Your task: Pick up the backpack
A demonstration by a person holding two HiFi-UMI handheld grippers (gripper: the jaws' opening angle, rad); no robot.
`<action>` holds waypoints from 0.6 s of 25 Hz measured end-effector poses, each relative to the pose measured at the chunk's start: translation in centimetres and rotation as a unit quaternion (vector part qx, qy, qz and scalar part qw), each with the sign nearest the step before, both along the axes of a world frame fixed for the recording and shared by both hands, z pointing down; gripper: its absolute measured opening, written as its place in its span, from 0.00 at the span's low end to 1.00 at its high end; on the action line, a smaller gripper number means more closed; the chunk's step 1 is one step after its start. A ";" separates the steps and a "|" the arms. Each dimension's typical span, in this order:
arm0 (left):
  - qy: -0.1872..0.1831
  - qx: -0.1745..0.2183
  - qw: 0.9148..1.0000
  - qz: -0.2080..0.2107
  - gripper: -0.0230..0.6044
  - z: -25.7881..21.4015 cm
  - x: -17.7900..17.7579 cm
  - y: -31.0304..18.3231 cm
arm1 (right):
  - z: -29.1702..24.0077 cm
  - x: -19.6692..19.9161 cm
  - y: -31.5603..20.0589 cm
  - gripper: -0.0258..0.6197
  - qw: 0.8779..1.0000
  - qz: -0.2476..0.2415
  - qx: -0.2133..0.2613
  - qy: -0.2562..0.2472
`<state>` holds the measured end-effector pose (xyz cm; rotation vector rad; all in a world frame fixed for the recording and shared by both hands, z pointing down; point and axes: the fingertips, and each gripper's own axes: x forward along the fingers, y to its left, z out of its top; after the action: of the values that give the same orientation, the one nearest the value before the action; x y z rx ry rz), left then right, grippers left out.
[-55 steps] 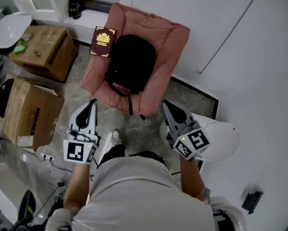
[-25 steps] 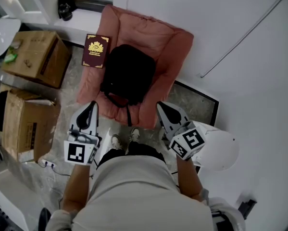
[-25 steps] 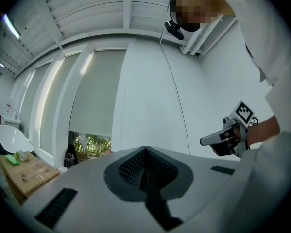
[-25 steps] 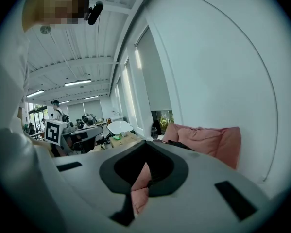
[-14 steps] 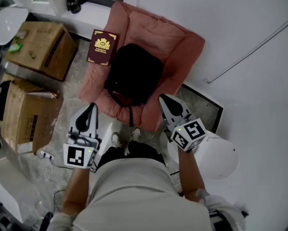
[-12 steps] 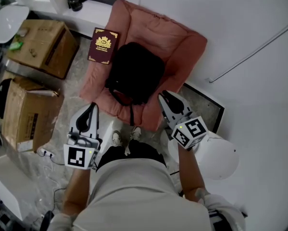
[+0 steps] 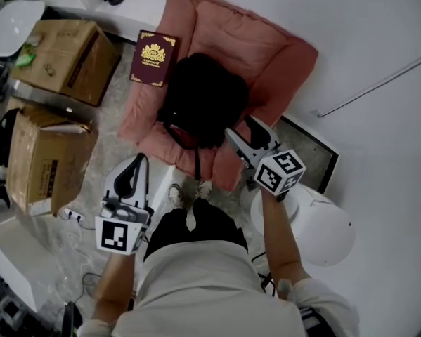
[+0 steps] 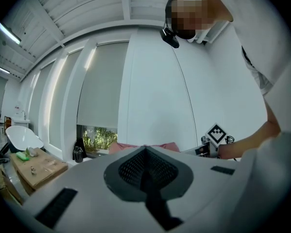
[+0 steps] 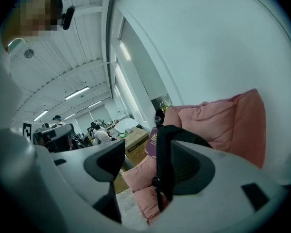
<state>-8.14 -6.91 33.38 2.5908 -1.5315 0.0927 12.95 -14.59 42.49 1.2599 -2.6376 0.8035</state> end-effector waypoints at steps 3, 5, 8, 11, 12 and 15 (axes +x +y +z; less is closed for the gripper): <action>-0.007 0.002 1.000 -0.003 0.06 1.4 0.1 -0.1 | 3.0 0.4 -2.0 0.53 1.000 0.000 -0.026 -0.011; -0.006 -0.003 1.000 -0.008 0.06 2.4 0.2 -0.4 | 4.9 0.6 -3.3 0.54 0.999 -0.002 -0.035 -0.005; 0.002 -0.025 1.000 -0.018 0.06 4.3 0.4 -0.9 | 7.4 0.7 -4.8 0.57 0.999 0.001 -0.045 0.005; 0.009 -0.035 0.999 -0.026 0.06 5.8 0.5 -1.5 | 8.9 1.2 -5.9 0.58 0.999 0.008 -0.046 0.010; 0.010 -0.036 0.999 -0.028 0.06 6.3 0.5 -1.7 | 9.3 1.3 -6.1 0.58 0.999 0.008 -0.044 0.013; 0.006 -0.042 0.999 -0.029 0.07 7.8 0.5 -1.7 | 10.6 1.3 -6.0 0.58 0.999 0.004 -0.042 0.010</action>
<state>-7.64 -8.59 41.21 2.4772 -1.5612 0.1315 14.23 -20.63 53.07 1.2512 -2.5557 0.8878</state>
